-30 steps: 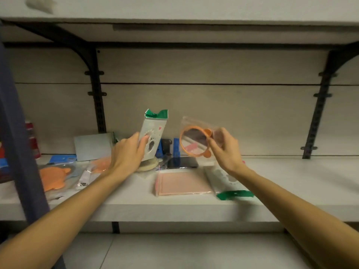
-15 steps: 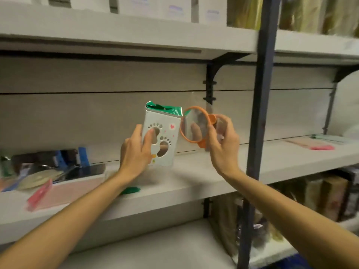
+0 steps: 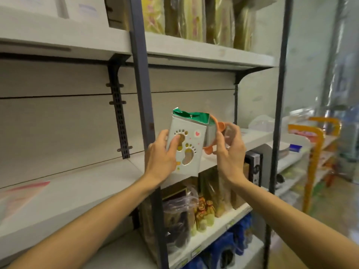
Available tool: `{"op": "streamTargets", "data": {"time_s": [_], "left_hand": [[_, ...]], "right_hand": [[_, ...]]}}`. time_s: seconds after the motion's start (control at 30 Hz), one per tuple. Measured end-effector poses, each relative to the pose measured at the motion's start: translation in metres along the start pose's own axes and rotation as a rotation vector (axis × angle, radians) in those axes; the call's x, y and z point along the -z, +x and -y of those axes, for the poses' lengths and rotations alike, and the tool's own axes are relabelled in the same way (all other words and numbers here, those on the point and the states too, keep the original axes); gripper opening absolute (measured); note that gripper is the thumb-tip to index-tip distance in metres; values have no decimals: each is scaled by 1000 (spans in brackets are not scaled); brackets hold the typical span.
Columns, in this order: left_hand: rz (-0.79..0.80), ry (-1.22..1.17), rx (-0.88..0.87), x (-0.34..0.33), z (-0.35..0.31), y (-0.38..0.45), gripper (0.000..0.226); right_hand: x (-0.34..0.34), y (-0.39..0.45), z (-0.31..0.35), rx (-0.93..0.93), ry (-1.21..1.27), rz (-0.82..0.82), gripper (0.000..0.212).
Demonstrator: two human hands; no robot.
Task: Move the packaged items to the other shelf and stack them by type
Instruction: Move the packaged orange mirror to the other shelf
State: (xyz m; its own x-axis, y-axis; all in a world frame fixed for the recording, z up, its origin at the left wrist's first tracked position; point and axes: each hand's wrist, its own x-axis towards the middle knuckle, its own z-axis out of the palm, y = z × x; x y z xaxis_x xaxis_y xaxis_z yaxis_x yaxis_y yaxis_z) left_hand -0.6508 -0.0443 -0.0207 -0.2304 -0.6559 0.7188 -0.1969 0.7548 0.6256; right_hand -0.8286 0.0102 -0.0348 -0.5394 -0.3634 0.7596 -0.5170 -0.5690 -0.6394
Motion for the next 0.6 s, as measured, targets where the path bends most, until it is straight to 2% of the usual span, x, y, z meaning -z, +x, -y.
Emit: {"op": "streamTargets", "data": {"time_s": [0.1,0.33,0.47,0.6], "left_hand": [[52,-78,108,-46,10,15,21],[-119,-60,339,-121,54,66,23],[-90,-44,446,-161,90,115,30],[-56,-48,574,-195,126,158,26]], "right_hand": [[27,12,-31,-71,-34,-21,16],[54,43,-95,-136,-82,66,13],[46,80,-139,-287,-44,86,17],[31,134,-185,-481,-42,104,29]]}}
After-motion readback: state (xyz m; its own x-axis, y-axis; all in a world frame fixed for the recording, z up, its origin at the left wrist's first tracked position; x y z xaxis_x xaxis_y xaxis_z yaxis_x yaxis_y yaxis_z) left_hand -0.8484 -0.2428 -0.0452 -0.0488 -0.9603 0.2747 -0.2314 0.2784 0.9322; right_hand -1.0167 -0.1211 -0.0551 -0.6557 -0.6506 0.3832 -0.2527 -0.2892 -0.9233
